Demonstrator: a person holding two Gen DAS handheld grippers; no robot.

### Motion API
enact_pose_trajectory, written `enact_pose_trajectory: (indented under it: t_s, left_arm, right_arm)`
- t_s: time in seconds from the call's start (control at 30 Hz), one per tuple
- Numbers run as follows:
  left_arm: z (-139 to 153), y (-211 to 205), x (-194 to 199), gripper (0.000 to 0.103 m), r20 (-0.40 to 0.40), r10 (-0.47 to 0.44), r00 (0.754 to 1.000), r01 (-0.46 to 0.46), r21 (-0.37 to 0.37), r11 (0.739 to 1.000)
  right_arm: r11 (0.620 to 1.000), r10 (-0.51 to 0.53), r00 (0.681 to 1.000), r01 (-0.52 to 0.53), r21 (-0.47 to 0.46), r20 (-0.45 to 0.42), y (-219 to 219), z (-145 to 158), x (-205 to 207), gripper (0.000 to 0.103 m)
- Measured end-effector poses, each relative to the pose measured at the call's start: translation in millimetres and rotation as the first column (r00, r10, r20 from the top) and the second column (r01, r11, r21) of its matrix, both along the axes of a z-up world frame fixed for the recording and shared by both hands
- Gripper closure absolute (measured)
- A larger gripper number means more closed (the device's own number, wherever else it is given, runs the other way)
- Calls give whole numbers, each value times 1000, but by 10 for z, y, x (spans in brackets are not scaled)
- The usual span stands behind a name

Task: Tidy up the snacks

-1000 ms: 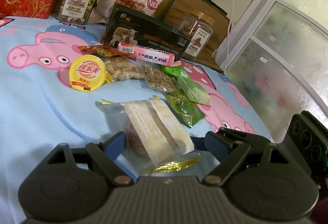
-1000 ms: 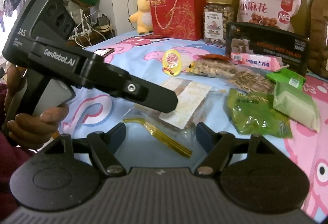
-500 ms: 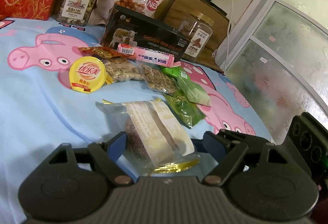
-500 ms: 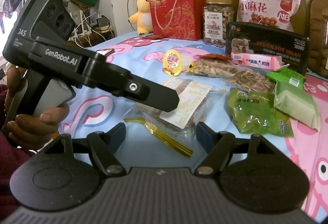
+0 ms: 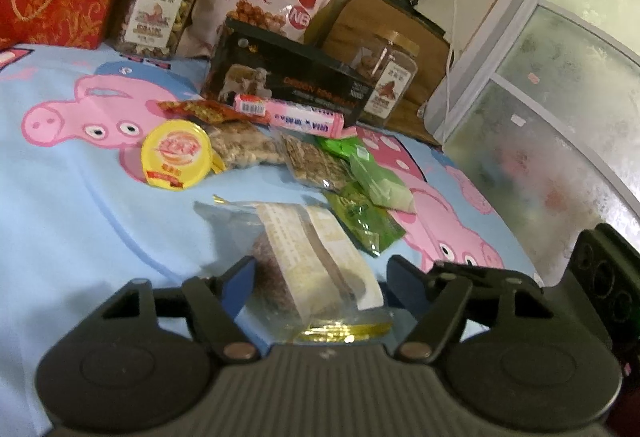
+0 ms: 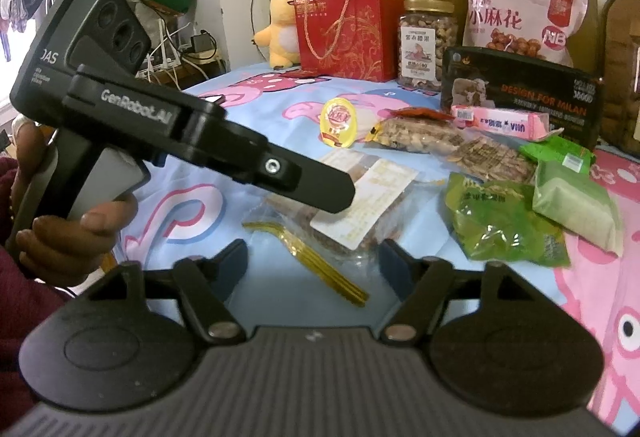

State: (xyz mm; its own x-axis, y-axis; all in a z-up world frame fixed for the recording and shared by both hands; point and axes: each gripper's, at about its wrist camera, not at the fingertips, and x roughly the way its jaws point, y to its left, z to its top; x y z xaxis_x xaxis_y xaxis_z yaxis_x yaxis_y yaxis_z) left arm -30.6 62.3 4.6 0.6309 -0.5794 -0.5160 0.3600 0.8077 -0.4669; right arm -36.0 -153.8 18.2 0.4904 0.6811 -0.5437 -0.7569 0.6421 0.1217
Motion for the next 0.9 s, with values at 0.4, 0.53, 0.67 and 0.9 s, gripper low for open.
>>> enact_pose_trajectory:
  t_s: [0.4, 0.53, 0.67, 0.9]
  left_arm:
    - [-8, 35, 35, 17, -19, -3, 1000, 3, -1, 1000]
    - [-6, 105, 39, 11, -23, 8, 1000, -8, -23, 1000]
    - [-30, 116, 79, 11, -42, -1, 999, -1, -45, 999]
    - [-75, 9, 100, 13, -47, -34, 998, 33, -26, 999]
  right_arm:
    - [1000, -18, 999, 18, -17, 31, -43, 17, -3, 55]
    - [999, -26, 999, 27, -44, 35, -76, -13, -10, 40]
    - [999, -26, 999, 27, -44, 35, -89, -19, 2, 37]
    - [998, 0, 999, 3, -59, 52, -8, -34, 14, 33]
